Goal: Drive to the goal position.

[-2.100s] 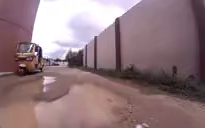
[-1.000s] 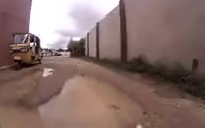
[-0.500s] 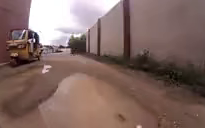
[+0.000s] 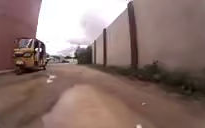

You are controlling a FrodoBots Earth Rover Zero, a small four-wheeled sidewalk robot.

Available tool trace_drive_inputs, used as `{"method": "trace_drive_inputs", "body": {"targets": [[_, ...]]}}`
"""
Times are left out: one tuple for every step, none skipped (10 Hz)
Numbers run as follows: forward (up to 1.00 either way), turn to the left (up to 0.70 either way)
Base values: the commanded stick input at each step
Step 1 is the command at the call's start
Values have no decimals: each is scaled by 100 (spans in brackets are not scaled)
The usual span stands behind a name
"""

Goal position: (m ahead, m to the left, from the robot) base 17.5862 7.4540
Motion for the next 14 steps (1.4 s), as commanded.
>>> {"method": "trace_drive_inputs", "body": {"targets": [[50,-1],[50,-1],[50,-1],[50,-1],[50,-1],[50,-1],[50,-1],[50,-1],[50,-1],[50,-1],[50,-1],[50,35],[50,49],[50,49]]}}
